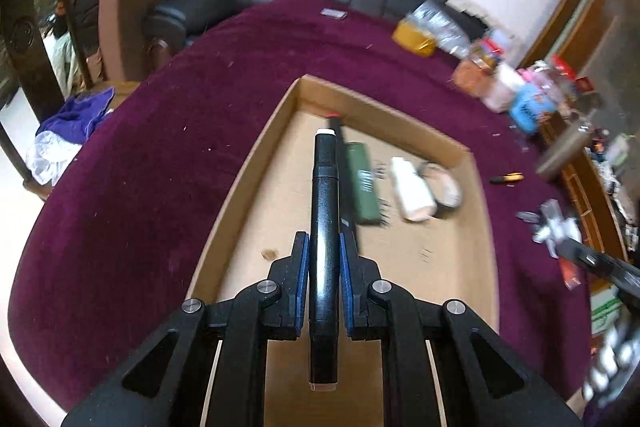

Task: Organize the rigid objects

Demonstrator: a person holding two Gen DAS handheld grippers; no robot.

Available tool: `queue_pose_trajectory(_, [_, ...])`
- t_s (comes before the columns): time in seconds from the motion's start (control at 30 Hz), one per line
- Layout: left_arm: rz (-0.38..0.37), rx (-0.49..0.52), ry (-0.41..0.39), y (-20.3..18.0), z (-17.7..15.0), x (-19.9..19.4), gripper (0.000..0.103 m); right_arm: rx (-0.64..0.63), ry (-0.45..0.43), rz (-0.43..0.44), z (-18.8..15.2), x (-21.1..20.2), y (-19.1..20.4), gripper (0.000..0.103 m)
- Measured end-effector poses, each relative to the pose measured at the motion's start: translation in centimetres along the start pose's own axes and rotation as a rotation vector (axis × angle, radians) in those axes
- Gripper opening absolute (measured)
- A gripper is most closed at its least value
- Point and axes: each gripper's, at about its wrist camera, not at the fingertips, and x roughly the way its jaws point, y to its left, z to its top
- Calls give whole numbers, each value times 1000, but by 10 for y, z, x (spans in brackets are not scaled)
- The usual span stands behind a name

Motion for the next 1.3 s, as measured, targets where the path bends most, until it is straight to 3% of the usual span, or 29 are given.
queue_pose_trajectory(0.27, [85, -3, 60, 3, 32, 47, 14, -47, 104, 45, 11, 62, 56, 26])
queue_pose_trajectory(0.33, [46, -43, 67, 11, 33, 49, 19, -51, 135, 47, 12, 78, 65, 26])
queue_pose_trajectory(0.53, [-95, -107, -52, 30, 15, -8, 30, -51, 169, 51, 26, 106, 83, 26])
queue_pose_trajectory(0.6, [-149, -145, -104, 41, 4, -33, 42, -44, 166, 41, 34, 113, 87, 26])
queue_pose_trajectory(0.73, [-173, -202, -198, 64, -22, -70, 45, 7, 175, 39, 46, 135, 86, 26])
queue_pose_trajectory(0.83, [-180, -239, -207, 75, -33, -77, 45, 47, 156, -4, 51, 145, 78, 26])
queue_pose_trajectory(0.97, [-161, -238, -215, 76, -40, -80, 45, 6, 90, -138, 54, 139, 82, 28])
queue_pose_trajectory(1.07, [-148, -232, -215, 72, -44, -79, 45, 16, 91, -104, 52, 129, 81, 32])
queue_pose_trajectory(1.17, [-158, -225, -209, 66, -48, -82, 45, 8, 21, -66, 45, 97, 77, 32])
queue_pose_trajectory(1.3, [-167, -193, -233, 46, -59, -94, 49, -25, -128, -116, 21, 39, 61, 61])
